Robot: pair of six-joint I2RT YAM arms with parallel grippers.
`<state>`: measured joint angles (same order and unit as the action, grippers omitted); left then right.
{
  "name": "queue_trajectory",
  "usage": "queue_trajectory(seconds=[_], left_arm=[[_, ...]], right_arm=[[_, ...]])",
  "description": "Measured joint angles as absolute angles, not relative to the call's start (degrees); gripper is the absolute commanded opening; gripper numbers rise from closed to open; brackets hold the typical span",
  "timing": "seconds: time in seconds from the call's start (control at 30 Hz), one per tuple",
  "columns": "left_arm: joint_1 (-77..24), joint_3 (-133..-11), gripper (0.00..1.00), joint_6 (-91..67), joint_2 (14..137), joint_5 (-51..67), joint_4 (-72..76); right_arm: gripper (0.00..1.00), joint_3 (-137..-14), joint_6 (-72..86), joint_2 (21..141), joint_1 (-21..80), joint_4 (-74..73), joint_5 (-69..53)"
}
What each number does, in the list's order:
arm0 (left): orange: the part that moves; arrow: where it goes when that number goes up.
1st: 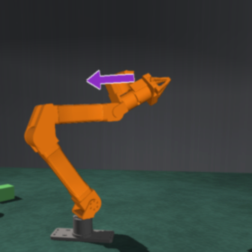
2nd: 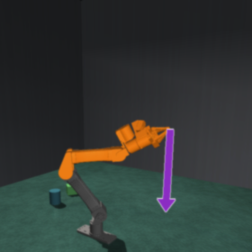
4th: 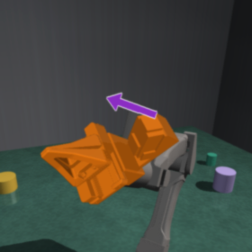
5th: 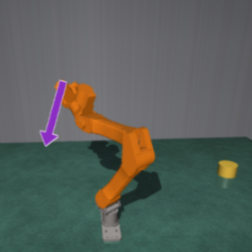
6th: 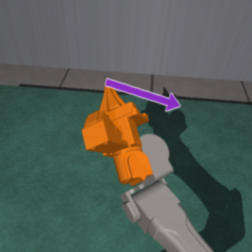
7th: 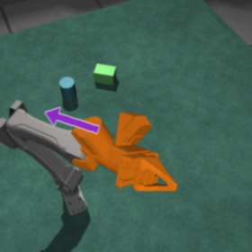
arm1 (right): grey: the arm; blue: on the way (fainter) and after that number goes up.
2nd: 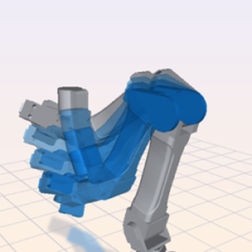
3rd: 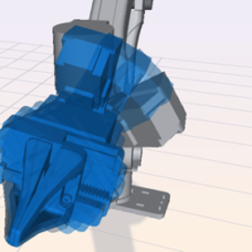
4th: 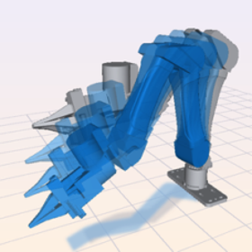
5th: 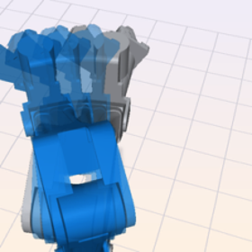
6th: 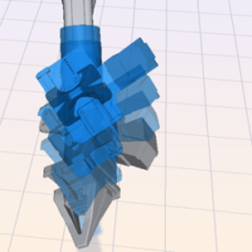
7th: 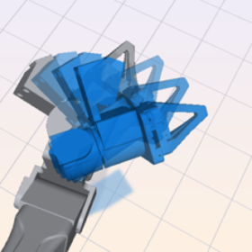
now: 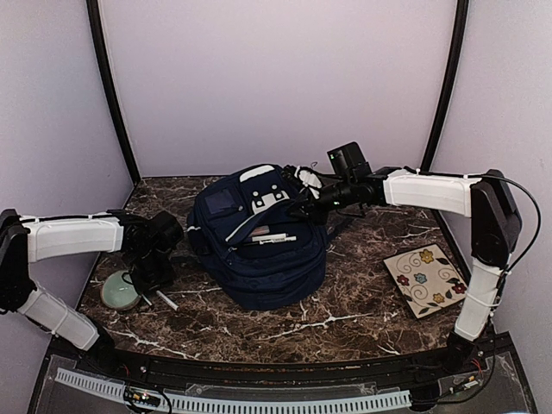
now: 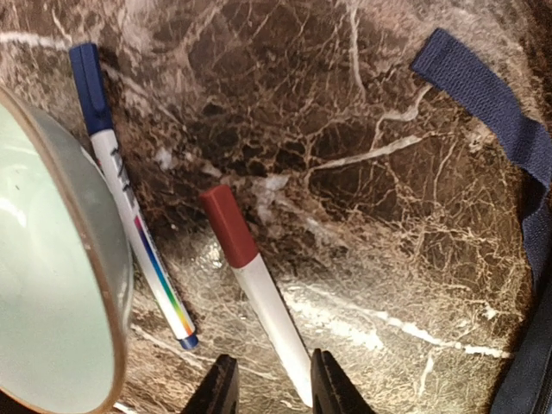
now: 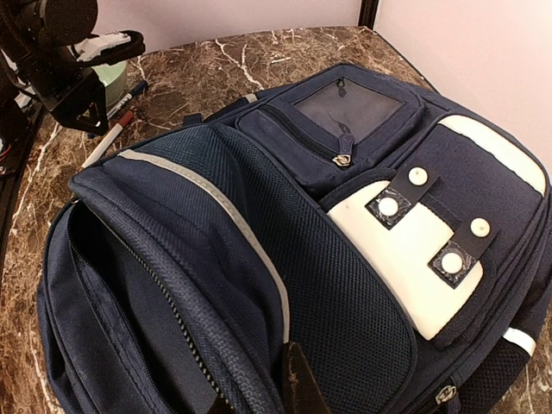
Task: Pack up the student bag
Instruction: Pick up the pen at the corner of the board.
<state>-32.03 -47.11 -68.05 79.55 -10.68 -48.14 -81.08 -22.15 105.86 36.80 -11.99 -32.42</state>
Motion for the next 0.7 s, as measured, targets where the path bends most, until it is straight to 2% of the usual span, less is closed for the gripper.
queue_trajectory(seconds=[0.47, 0.7], left_arm=[[-32.0, -44.2, 0.23, -72.3, 82.5, -6.7, -43.7], [-32.0, -44.1, 0.14, -71.9, 84.2, -6.0, -41.3]], right_arm=[[0.0, -81.1, -22.0, 105.9, 36.7, -12.0, -32.8], [0.0, -80.9, -22.0, 105.9, 36.7, -11.9, -32.8]])
